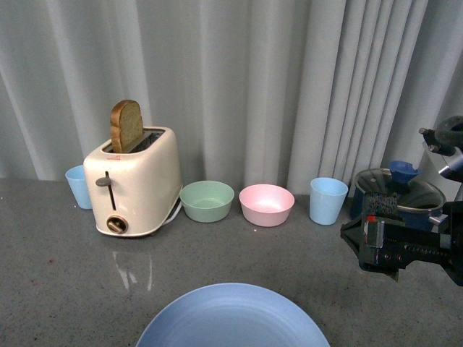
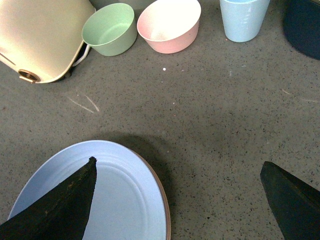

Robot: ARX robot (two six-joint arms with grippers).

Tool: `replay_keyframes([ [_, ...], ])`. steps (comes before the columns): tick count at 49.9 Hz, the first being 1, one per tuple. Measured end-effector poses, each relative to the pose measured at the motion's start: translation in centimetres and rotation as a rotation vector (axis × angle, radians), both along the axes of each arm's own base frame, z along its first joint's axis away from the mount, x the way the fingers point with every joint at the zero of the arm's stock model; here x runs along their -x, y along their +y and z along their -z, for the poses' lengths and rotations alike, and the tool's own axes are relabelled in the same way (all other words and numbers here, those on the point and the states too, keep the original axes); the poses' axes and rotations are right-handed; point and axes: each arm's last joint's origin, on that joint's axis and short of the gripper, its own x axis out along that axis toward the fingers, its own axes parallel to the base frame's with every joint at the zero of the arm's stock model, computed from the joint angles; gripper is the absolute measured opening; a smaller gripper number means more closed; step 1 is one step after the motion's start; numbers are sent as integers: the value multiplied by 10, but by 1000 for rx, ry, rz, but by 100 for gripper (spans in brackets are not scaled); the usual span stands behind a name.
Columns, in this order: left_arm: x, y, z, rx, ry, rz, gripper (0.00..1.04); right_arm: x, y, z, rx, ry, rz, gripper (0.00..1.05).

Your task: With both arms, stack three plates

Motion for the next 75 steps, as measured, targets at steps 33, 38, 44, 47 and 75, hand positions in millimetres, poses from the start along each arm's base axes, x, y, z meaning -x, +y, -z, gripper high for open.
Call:
replay_keyframes([
  [33, 0, 0, 0, 0, 0, 0, 98, 94, -50, -11, 222, -554, 239, 3],
  [38, 0, 0, 0, 0, 0, 0, 98, 104, -54, -11, 224, -551, 244, 3],
  [44, 0, 0, 0, 0, 0, 0, 98, 115, -59, -11, 217, -551, 223, 3],
  [47, 0, 0, 0, 0, 0, 0, 98, 122, -66, -12, 219, -557, 232, 3],
  [75, 0, 0, 0, 0, 0, 0, 98, 157, -68, -16, 220, -568, 244, 3],
])
